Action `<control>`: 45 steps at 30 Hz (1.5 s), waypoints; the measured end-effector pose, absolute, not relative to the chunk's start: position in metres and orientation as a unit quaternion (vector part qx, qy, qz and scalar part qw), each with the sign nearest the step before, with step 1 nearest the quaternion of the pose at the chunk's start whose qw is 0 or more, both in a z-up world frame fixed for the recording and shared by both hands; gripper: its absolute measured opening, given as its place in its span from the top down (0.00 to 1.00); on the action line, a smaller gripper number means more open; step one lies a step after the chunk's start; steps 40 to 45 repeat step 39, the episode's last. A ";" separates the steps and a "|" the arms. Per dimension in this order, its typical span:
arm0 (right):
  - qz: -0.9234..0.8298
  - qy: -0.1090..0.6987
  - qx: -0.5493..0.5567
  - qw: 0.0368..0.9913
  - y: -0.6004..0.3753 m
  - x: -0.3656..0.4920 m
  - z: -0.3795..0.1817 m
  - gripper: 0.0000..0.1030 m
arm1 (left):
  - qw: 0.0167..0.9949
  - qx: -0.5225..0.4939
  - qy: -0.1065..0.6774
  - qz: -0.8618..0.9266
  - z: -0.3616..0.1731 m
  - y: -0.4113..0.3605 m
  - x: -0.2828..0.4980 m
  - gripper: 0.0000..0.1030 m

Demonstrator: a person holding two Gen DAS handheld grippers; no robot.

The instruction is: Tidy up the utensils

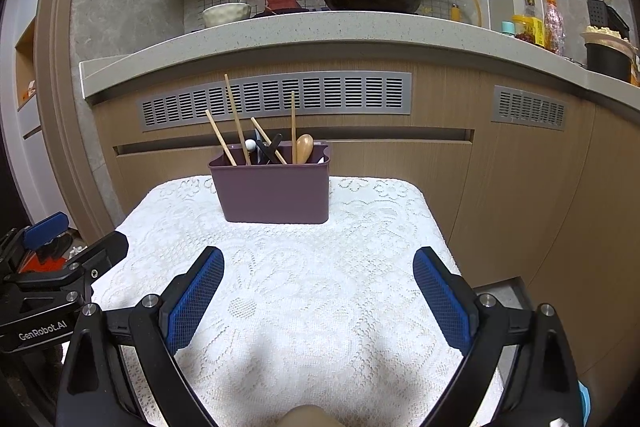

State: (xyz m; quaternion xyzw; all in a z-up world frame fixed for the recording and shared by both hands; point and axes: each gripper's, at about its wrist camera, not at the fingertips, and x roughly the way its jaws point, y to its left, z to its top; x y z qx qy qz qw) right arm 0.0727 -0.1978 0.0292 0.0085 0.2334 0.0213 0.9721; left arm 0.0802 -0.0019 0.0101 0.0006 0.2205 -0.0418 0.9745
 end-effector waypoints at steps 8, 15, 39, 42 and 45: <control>0.021 0.236 0.009 0.971 -0.198 0.073 0.028 0.09 | 0.973 0.001 0.225 -0.046 0.008 -0.004 0.079 0.00; 0.022 0.238 0.009 0.971 -0.198 0.074 0.028 0.09 | 0.973 0.003 0.226 -0.048 0.009 -0.004 0.079 0.00; 0.026 0.240 0.006 0.970 -0.199 0.073 0.028 0.09 | 0.972 0.005 0.231 -0.039 0.007 0.001 0.079 0.00; 0.026 0.240 0.006 0.970 -0.199 0.073 0.028 0.09 | 0.972 0.005 0.231 -0.039 0.007 0.001 0.079 0.00; 0.026 0.240 0.006 0.970 -0.199 0.073 0.028 0.09 | 0.972 0.005 0.231 -0.039 0.007 0.001 0.079 0.00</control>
